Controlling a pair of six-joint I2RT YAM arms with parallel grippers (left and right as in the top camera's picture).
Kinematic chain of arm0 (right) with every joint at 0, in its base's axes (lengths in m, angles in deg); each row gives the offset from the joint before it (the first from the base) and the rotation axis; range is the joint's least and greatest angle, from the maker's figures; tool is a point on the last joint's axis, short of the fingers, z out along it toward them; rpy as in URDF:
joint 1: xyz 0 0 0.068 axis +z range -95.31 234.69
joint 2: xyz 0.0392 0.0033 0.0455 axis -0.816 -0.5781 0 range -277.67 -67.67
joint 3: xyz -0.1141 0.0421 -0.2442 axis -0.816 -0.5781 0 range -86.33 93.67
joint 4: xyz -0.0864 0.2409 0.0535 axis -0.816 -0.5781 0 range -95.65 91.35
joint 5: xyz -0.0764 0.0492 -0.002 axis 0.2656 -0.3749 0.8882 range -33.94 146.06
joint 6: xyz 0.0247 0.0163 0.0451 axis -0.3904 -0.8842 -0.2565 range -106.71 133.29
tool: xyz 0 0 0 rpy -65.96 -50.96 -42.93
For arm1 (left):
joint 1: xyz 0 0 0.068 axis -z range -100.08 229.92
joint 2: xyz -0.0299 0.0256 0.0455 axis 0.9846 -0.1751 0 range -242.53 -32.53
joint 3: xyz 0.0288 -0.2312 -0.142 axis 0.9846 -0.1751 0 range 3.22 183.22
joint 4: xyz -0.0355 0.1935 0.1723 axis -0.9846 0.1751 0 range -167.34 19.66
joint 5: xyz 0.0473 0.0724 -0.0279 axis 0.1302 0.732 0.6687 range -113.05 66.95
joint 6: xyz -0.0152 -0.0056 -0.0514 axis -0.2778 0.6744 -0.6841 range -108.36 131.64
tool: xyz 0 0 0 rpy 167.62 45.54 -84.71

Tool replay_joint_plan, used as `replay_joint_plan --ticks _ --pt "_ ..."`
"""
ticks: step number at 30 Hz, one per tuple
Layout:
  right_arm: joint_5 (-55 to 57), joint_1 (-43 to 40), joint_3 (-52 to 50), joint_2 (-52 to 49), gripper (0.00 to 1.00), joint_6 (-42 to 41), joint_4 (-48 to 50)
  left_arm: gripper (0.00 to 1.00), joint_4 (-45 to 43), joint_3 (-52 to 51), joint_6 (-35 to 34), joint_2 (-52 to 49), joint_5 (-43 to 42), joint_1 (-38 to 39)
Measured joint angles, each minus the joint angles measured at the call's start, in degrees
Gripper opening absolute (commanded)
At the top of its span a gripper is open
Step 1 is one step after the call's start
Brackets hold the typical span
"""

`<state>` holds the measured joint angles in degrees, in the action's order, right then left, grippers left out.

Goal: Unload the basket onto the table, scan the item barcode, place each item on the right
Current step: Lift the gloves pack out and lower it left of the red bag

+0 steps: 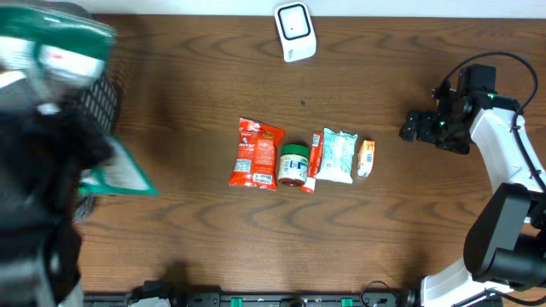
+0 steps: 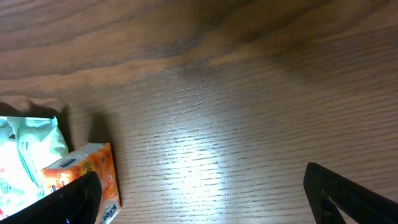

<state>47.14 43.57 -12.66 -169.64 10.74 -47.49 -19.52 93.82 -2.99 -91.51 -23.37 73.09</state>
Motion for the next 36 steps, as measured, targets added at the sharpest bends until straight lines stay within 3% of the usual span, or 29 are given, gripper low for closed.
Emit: replay_joint_plan --ticks 9,19,27,29,31,32,36 --pt "0.0 0.0 0.0 0.0 0.99 0.0 0.0 0.07 1.0 -11.4 -4.9 -17.6 0.9 13.7" --pt "0.0 0.0 0.0 0.0 0.99 0.0 0.0 0.08 -4.3 -14.2 -7.7 -37.1 2.8 17.4" --pt "0.0 0.0 0.0 0.0 0.99 0.0 0.0 0.08 -7.4 -14.2 -8.1 -46.9 2.8 17.9" --pt "0.0 0.0 0.0 0.0 0.99 0.0 0.0 0.25 -7.8 -14.2 -8.1 -48.0 2.5 17.9" --pt "0.0 0.0 0.0 0.0 0.99 0.0 0.0 0.66 -7.9 -14.2 -7.9 -48.4 2.1 17.9" --pt "0.0 0.0 0.0 0.0 0.99 0.0 0.0 0.74 -8.0 -14.2 -8.1 -48.4 1.9 17.9" --pt "0.0 0.0 0.0 0.0 0.99 0.0 0.0 0.78 -7.6 -14.2 -6.5 -48.4 0.9 17.9"
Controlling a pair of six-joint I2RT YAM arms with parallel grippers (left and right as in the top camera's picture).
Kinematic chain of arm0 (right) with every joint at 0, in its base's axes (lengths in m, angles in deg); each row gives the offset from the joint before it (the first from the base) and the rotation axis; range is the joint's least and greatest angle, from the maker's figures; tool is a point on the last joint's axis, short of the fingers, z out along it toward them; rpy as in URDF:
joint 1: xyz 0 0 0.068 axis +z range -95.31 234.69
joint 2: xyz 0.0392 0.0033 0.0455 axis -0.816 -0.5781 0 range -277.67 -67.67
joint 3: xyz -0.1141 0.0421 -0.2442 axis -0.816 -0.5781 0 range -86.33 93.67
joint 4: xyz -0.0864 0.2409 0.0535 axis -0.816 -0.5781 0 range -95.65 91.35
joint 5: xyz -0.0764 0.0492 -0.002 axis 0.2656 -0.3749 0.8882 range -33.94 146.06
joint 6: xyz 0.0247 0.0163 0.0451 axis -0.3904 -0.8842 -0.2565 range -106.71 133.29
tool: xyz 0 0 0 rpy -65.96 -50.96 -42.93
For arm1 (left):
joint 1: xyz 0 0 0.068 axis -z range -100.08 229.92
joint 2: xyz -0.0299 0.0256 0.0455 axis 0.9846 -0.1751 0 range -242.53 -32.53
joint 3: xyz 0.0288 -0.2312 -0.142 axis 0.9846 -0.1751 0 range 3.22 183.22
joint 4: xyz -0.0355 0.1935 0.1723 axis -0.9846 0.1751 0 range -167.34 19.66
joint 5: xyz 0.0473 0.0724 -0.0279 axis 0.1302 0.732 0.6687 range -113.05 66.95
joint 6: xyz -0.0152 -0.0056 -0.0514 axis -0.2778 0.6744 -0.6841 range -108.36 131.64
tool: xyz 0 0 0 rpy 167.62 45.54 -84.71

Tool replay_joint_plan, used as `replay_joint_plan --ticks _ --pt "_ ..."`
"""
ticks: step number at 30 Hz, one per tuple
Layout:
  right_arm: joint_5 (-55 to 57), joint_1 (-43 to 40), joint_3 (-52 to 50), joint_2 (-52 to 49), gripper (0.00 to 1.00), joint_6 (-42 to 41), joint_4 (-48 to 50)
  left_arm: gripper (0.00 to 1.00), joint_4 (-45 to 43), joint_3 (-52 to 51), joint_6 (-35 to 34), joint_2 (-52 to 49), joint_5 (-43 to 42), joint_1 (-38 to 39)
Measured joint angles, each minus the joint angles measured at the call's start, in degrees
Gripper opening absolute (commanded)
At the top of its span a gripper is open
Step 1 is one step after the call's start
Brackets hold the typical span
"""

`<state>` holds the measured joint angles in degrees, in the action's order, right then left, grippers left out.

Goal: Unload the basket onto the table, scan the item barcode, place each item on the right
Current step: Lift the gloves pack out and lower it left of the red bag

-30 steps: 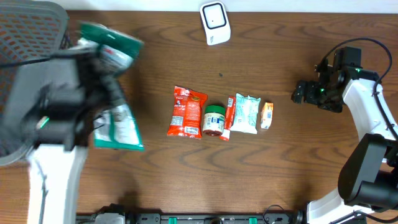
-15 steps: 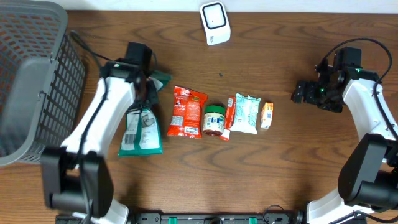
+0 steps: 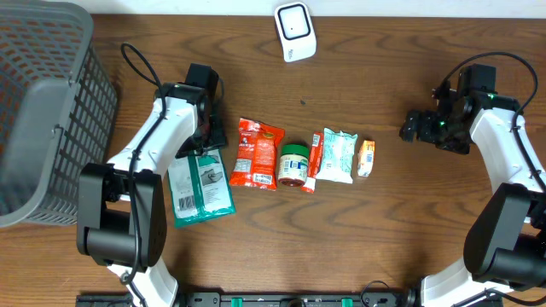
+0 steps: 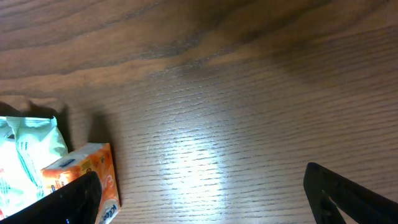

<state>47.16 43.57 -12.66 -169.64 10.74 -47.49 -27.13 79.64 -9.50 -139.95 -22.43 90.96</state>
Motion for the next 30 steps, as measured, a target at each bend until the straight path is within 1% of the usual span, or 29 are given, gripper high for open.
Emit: replay_joint_plan --ticks 2,3,5,7,8,9,15,22,30 --pt "0.0 0.0 0.0 0.0 0.99 0.0 0.0 0.78 2.0 0.6 1.2 0.0 -0.5 0.0" --pt "0.0 0.0 0.0 0.0 0.99 0.0 0.0 0.71 2.7 1.1 1.7 0.0 -0.7 0.0" --pt "0.0 0.0 0.0 0.0 0.99 0.0 0.0 0.47 3.5 2.2 2.6 0.2 -0.9 0.0" --pt "0.0 0.0 0.0 0.0 0.99 0.0 0.0 0.19 3.8 2.6 2.9 0.6 -1.1 0.0" --pt "0.0 0.0 0.0 0.0 0.99 0.0 0.0 0.11 3.8 2.8 3.1 0.9 -1.1 0.0" --pt "0.0 0.0 0.0 0.0 0.99 0.0 0.0 0.08 3.7 2.8 3.1 1.2 -1.0 0.0" --pt "0.0 0.0 0.0 0.0 0.99 0.0 0.0 0.08 0.7 0.9 1.7 1.3 3.4 0.0" --pt "0.0 0.0 0.0 0.0 0.99 0.0 0.0 0.08 -3.7 -5.5 -1.0 1.3 12.1 -0.2" --pt "0.0 0.0 0.0 0.0 0.99 0.0 0.0 0.08 -9.1 -9.4 -1.4 1.3 13.9 -1.6"
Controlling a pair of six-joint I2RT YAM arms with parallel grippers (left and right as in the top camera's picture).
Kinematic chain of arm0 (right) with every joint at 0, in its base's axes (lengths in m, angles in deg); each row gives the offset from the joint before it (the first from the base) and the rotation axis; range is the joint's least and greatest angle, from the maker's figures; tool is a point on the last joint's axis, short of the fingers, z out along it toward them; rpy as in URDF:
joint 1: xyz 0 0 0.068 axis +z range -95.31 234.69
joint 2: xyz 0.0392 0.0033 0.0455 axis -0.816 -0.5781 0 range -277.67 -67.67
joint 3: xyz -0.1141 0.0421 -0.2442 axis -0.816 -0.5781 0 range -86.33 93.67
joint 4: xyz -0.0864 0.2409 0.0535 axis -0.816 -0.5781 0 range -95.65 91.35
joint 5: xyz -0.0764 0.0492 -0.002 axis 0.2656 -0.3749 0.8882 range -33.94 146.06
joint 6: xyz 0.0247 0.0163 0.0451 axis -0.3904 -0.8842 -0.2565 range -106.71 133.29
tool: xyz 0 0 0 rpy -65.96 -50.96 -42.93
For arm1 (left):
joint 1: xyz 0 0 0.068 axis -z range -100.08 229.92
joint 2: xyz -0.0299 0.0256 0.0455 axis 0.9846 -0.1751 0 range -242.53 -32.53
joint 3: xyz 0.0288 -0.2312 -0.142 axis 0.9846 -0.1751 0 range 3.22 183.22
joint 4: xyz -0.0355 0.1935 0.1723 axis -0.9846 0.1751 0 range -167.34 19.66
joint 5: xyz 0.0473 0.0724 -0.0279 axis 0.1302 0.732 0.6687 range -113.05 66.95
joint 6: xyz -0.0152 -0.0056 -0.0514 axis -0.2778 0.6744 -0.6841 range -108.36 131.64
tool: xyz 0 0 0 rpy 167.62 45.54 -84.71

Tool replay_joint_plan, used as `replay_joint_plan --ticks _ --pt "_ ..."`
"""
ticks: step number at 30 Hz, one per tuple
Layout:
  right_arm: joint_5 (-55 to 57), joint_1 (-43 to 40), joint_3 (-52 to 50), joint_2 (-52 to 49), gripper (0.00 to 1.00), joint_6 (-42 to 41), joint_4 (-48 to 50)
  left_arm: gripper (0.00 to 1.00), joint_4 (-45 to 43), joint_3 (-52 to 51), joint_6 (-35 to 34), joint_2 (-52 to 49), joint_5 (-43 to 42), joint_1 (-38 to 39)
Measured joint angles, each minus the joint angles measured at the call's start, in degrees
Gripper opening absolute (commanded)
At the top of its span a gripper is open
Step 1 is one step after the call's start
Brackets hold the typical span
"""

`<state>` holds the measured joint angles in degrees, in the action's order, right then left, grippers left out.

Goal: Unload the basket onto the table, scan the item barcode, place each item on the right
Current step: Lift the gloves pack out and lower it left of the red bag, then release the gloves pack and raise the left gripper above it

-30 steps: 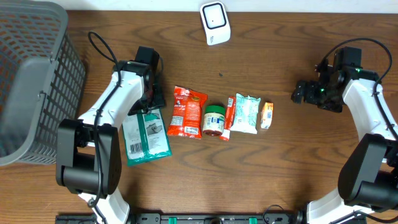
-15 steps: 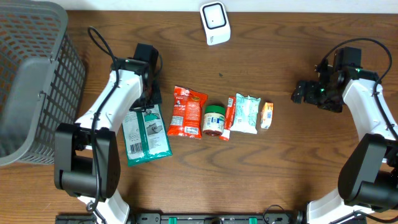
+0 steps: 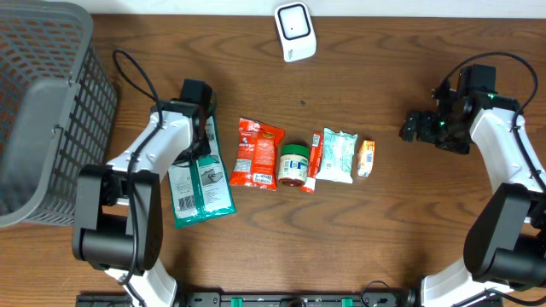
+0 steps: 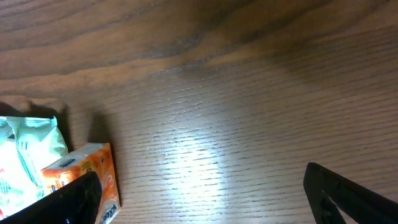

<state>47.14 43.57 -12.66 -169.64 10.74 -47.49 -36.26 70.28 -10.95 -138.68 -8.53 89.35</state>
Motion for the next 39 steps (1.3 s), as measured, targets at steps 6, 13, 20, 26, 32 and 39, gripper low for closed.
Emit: replay_joint_plan --ticks 6,13,20,26,32,39 --pt "0.0 0.0 0.0 0.0 0.99 0.0 0.0 0.08 -7.7 -5.3 2.9 0.0 -0.9 0.0" --pt "0.0 0.0 0.0 0.0 0.99 0.0 0.0 0.09 -9.2 -6.0 6.2 0.3 -4.1 -0.2" --pt "0.0 0.0 0.0 0.0 0.99 0.0 0.0 0.09 -10.6 -6.0 9.2 0.6 -8.5 1.1" --pt "0.0 0.0 0.0 0.0 0.99 0.0 0.0 0.09 -10.8 -6.0 9.6 0.7 -9.9 3.8" --pt "0.0 0.0 0.0 0.0 0.99 0.0 0.0 0.13 -10.8 -6.0 9.3 0.8 -11.2 5.0" --pt "0.0 0.0 0.0 0.0 0.99 0.0 0.0 0.22 -9.4 -5.0 7.8 0.9 -13.2 3.0"
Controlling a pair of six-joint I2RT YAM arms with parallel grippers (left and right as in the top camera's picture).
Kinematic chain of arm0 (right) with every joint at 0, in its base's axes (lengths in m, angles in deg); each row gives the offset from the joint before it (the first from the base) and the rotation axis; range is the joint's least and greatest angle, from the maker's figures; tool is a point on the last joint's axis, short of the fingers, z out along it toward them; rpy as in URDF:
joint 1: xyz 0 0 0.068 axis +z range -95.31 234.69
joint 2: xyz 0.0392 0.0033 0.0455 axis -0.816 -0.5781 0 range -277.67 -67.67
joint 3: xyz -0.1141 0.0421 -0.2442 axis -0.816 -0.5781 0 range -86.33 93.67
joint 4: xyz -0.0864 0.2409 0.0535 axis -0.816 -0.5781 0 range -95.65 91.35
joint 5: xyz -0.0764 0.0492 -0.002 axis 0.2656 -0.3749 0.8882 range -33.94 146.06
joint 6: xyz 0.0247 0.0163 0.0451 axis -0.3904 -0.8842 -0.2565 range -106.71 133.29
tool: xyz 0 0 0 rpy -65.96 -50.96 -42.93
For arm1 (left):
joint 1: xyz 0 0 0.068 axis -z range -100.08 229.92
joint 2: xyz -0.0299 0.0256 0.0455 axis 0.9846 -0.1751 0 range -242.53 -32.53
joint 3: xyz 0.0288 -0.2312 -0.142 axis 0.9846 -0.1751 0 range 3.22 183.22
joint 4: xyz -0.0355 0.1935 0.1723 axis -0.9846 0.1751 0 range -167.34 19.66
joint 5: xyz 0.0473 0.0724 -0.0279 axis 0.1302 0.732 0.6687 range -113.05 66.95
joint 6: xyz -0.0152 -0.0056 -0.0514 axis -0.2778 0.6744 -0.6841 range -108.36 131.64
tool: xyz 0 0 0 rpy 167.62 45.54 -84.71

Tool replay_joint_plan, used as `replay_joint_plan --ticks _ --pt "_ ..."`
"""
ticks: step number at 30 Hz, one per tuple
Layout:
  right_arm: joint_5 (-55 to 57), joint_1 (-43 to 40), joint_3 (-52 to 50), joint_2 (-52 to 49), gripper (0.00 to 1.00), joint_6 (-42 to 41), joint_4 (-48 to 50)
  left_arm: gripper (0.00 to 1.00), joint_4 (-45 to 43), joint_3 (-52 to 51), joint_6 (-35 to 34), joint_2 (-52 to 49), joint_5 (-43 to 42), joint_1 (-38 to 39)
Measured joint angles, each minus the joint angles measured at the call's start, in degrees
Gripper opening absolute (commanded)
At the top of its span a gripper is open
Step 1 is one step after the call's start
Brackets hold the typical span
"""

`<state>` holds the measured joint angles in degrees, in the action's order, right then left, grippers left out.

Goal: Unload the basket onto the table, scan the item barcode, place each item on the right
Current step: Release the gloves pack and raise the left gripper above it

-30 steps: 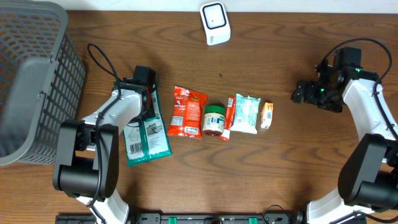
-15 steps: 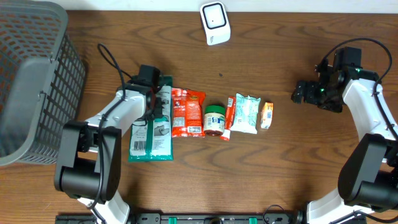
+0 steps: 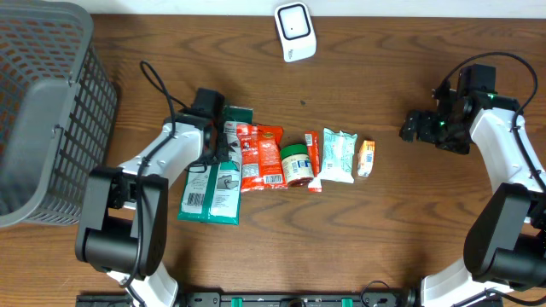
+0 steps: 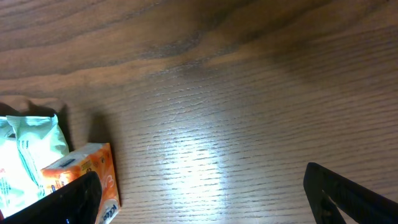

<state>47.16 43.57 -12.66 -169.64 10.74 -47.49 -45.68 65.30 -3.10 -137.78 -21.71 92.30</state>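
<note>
The white scanner sits at the table's far edge. A green pouch lies flat with its barcode side up, its right edge against the red pouch. My left gripper rests on the green pouch's upper part and appears shut on it. Its fingers are hard to make out from above. At the right, my right gripper hangs open over bare wood. In the right wrist view the right gripper holds nothing, with the orange box beside its left finger.
A row runs rightward from the red pouch: green-lidded jar, thin red packet, mint-and-white pack, orange box. A grey mesh basket stands at the far left.
My left gripper has moved to the right, and the green pouch has moved with it. The pouch has turned and now overlaps the red pouch. The right arm has not moved.
The oldest overhead frame was blurred, with the green pouch up at the far left. Then it lay flat left of the red pouch with my left gripper at its top edge. It stayed there, and now lies against the row.
</note>
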Motion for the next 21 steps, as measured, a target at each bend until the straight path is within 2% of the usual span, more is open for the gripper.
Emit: replay_joint_plan --ticks 3,9,14,21 --pt "0.0 0.0 0.0 0.0 0.99 0.0 0.0 0.25 0.2 0.2 -0.5 1.0 -0.9 -1.4" --pt "0.0 0.0 0.0 0.0 0.99 0.0 0.0 0.62 1.1 1.0 -1.0 8.7 -1.4 -3.4" --pt "0.0 0.0 0.0 0.0 0.99 0.0 0.0 0.71 6.0 4.2 -1.5 16.3 -1.7 -5.5" --pt "0.0 0.0 0.0 0.0 0.99 0.0 0.0 0.76 7.7 5.9 -0.7 20.5 -1.9 -9.7"
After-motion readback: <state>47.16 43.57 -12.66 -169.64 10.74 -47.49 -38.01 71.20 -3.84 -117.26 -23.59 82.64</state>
